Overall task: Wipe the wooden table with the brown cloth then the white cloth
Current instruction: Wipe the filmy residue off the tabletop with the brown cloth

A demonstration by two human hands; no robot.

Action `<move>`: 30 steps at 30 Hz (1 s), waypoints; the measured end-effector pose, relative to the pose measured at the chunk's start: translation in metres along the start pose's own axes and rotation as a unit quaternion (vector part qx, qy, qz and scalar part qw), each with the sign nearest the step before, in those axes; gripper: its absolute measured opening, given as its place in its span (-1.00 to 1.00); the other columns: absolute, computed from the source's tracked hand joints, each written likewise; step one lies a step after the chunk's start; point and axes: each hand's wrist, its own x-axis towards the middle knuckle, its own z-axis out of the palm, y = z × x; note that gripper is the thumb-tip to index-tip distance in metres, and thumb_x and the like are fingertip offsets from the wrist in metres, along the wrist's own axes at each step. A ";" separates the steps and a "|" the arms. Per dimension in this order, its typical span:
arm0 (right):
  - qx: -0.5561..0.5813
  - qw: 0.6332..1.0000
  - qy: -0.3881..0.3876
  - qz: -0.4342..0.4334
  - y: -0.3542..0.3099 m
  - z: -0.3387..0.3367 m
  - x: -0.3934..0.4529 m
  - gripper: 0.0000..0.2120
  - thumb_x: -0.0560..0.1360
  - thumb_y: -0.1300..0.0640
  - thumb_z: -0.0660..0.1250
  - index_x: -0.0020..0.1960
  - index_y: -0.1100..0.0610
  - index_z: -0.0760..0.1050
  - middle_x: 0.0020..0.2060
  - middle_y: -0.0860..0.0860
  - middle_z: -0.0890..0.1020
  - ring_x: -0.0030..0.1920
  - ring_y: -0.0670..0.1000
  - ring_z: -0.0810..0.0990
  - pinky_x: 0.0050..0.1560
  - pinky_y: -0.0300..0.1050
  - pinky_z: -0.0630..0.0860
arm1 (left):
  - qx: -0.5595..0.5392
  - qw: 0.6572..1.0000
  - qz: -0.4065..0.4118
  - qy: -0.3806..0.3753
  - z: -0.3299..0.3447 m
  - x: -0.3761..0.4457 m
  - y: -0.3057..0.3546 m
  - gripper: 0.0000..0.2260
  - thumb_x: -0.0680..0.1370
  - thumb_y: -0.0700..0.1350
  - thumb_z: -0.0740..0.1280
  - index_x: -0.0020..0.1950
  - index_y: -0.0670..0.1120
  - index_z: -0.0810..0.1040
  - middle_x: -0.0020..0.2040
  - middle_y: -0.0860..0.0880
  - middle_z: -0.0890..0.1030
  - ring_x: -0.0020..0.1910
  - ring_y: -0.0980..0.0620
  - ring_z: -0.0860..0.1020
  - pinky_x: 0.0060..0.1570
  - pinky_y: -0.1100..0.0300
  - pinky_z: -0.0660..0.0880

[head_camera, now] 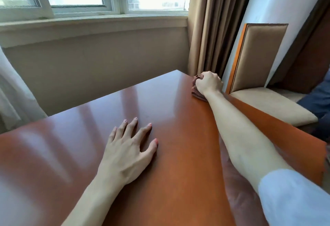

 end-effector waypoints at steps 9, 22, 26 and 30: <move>-0.024 0.995 -0.019 -0.096 -0.010 -0.022 -0.096 -0.77 0.47 0.09 0.23 -0.02 0.05 0.65 0.05 0.08 0.65 0.10 0.27 0.57 0.04 0.07 0.55 | 0.014 1.000 0.003 -0.020 -0.002 0.004 0.002 -0.35 0.51 0.40 -0.16 0.59 0.30 0.10 0.64 0.05 0.06 0.62 -0.03 -0.06 0.57 -0.02 -0.13; 0.082 0.959 -0.138 -0.232 -0.026 -0.083 -0.272 -0.64 0.40 -0.14 0.30 0.18 -0.19 0.59 0.20 -0.27 0.60 0.22 -0.05 0.55 0.16 -0.02 0.55 | -0.062 0.996 -0.065 -0.003 -0.045 0.057 -0.036 -0.40 0.45 0.23 0.12 0.48 0.14 0.43 0.33 -0.16 0.51 0.36 -0.20 0.41 0.36 -0.04 0.34; 0.042 0.982 -0.088 -0.161 -0.022 -0.048 -0.179 -0.69 0.43 -0.14 0.28 0.06 -0.02 0.61 0.05 -0.07 0.67 0.10 0.14 0.62 0.04 0.03 0.59 | 0.039 0.994 -0.105 -0.007 -0.024 0.068 -0.074 -0.40 0.55 0.39 -0.01 0.56 0.26 0.20 0.57 -0.12 0.23 0.56 -0.19 0.13 0.51 -0.21 0.04; 0.021 0.994 -0.043 -0.095 -0.025 -0.005 -0.073 -0.74 0.44 -0.08 0.29 0.02 -0.01 0.65 0.00 0.05 0.70 0.05 0.25 0.62 -0.02 0.01 0.55 | 0.041 0.993 -0.107 0.002 -0.008 0.074 -0.086 -0.37 0.51 0.43 -0.15 0.56 0.30 0.12 0.61 -0.06 0.14 0.60 -0.16 0.04 0.52 -0.23 -0.01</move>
